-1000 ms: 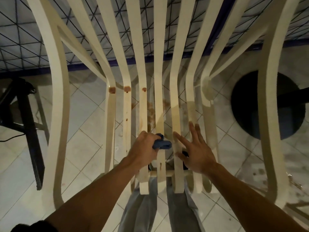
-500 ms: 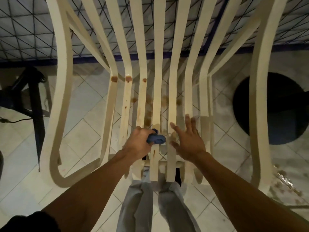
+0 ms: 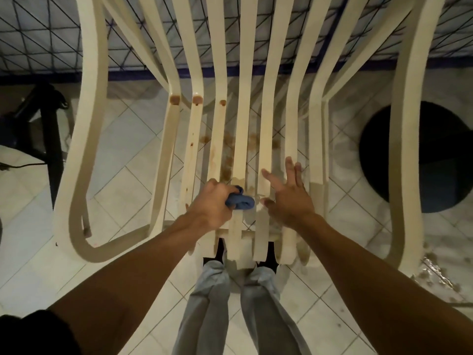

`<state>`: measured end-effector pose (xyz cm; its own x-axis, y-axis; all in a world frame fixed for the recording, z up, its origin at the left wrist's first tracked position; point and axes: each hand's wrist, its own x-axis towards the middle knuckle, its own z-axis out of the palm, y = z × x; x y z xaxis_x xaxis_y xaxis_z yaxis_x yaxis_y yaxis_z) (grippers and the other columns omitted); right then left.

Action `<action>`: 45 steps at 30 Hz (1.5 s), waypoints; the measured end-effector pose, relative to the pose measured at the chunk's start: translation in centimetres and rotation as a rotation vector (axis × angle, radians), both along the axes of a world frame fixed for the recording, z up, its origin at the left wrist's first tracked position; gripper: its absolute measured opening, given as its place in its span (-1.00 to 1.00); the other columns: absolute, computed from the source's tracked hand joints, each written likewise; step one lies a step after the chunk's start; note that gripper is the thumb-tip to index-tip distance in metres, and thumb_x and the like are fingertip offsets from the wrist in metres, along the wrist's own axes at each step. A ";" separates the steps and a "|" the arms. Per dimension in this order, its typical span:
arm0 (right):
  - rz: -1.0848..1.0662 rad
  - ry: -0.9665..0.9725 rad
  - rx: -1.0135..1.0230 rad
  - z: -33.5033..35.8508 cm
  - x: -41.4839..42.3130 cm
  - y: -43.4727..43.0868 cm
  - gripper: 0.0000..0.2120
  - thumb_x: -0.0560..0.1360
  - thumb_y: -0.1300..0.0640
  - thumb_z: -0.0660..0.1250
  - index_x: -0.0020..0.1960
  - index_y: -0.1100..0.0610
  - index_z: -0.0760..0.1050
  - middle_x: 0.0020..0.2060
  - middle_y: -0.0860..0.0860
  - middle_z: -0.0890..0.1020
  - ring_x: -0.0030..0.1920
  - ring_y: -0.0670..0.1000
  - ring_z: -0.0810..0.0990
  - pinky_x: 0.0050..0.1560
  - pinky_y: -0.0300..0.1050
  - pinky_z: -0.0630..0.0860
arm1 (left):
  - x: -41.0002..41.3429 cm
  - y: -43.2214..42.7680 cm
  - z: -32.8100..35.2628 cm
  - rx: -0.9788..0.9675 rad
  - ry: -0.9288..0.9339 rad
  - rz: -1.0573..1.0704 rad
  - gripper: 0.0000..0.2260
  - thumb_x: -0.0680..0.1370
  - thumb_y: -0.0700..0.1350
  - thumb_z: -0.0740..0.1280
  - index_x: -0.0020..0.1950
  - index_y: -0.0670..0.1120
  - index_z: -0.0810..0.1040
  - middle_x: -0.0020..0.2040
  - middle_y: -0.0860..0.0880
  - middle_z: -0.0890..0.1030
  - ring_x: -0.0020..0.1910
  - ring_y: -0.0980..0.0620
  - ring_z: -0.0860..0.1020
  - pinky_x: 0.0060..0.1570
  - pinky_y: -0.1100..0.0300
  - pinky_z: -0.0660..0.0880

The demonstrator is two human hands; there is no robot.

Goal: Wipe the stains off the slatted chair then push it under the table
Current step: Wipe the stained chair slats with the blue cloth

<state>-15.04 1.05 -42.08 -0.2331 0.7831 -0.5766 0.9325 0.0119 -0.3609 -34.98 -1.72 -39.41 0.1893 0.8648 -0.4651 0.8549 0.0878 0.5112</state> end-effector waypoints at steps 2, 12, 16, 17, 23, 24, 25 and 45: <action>-0.007 0.001 -0.003 -0.1 0.1 0.0 -0.28 0.57 0.00 0.33 0.57 -0.21 -0.03 0.54 0.07 -0.36 0.52 0.18 -0.40 0.53 0.17 -0.02 | 0.3 0.0 -0.1 0.039 -0.010 0.037 -0.81 0.46 -0.29 0.35 0.00 -0.09 0.66 -0.16 -0.15 0.60 -0.15 -0.08 0.50 -0.14 0.00 0.53; -0.031 0.006 0.011 0.0 -0.2 -0.2 -0.26 0.55 0.01 0.35 0.56 -0.20 -0.02 0.55 0.06 -0.34 0.51 0.17 -0.42 0.51 0.21 -0.03 | 0.6 -4.8 2.5 0.097 -0.115 -0.290 -0.66 0.27 -0.42 0.38 -0.23 0.03 0.65 -0.44 0.00 0.44 -0.48 0.00 0.38 -0.38 0.31 0.12; -0.029 0.006 -0.003 0.1 0.0 0.0 -0.27 0.56 0.02 0.34 0.56 -0.21 -0.01 0.54 0.07 -0.35 0.51 0.17 -0.43 0.53 0.22 0.00 | 0.5 -4.7 2.2 0.094 -0.109 -0.222 -0.70 0.30 -0.37 0.39 -0.20 0.04 0.68 -0.41 0.01 0.54 -0.45 -0.01 0.46 -0.37 0.34 0.23; -0.029 0.011 -0.009 0.1 -0.1 0.0 -0.27 0.56 0.02 0.34 0.56 -0.21 -0.01 0.54 0.07 -0.36 0.50 0.17 -0.43 0.53 0.22 0.00 | 0.4 -4.4 1.5 0.097 -0.094 -0.136 -0.71 0.36 -0.35 0.35 -0.14 0.01 0.70 -0.35 -0.03 0.58 -0.38 -0.03 0.52 -0.35 0.32 0.32; -0.020 -0.002 -0.018 0.2 -0.2 0.1 -0.27 0.56 -0.01 0.34 0.57 -0.20 -0.03 0.54 0.05 -0.37 0.50 0.16 -0.44 0.53 0.24 0.01 | 1.1 -1.3 0.3 0.054 0.015 0.078 -0.77 0.52 -0.22 0.36 0.16 -0.07 0.64 -0.02 -0.13 0.62 -0.02 -0.07 0.55 -0.10 0.18 0.52; -0.019 0.001 -0.021 0.2 -0.1 0.1 -0.26 0.56 -0.01 0.34 0.57 -0.21 -0.03 0.54 0.05 -0.37 0.50 0.15 -0.44 0.53 0.24 0.01 | 1.1 -1.7 0.3 0.047 0.015 0.057 -0.78 0.52 -0.21 0.36 0.14 -0.03 0.64 -0.04 -0.10 0.61 -0.05 -0.06 0.56 -0.11 0.13 0.55; -0.024 0.010 -0.026 0.2 -0.1 0.1 -0.26 0.56 -0.01 0.34 0.56 -0.21 -0.03 0.54 0.05 -0.38 0.49 0.15 -0.45 0.53 0.24 0.02 | 1.1 -2.4 0.5 0.045 0.000 0.016 -0.79 0.52 -0.21 0.35 0.11 0.00 0.65 -0.07 -0.08 0.61 -0.10 -0.04 0.58 -0.15 0.10 0.57; -0.031 0.037 0.006 -0.4 0.2 0.0 -0.27 0.55 -0.01 0.35 0.56 -0.22 0.01 0.55 0.00 -0.35 0.48 0.11 -0.46 0.48 0.24 0.08 | 1.7 2.1 0.0 0.089 -0.041 0.141 -0.75 0.51 -0.28 0.34 0.18 -0.16 0.61 -0.07 -0.10 0.57 -0.01 -0.07 0.55 0.01 0.10 0.54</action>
<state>-14.80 1.01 -42.51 -0.2295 0.7935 -0.5636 0.9185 -0.0150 -0.3951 -33.28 0.39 -39.38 0.0806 0.9215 -0.3800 0.8158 0.1581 0.5563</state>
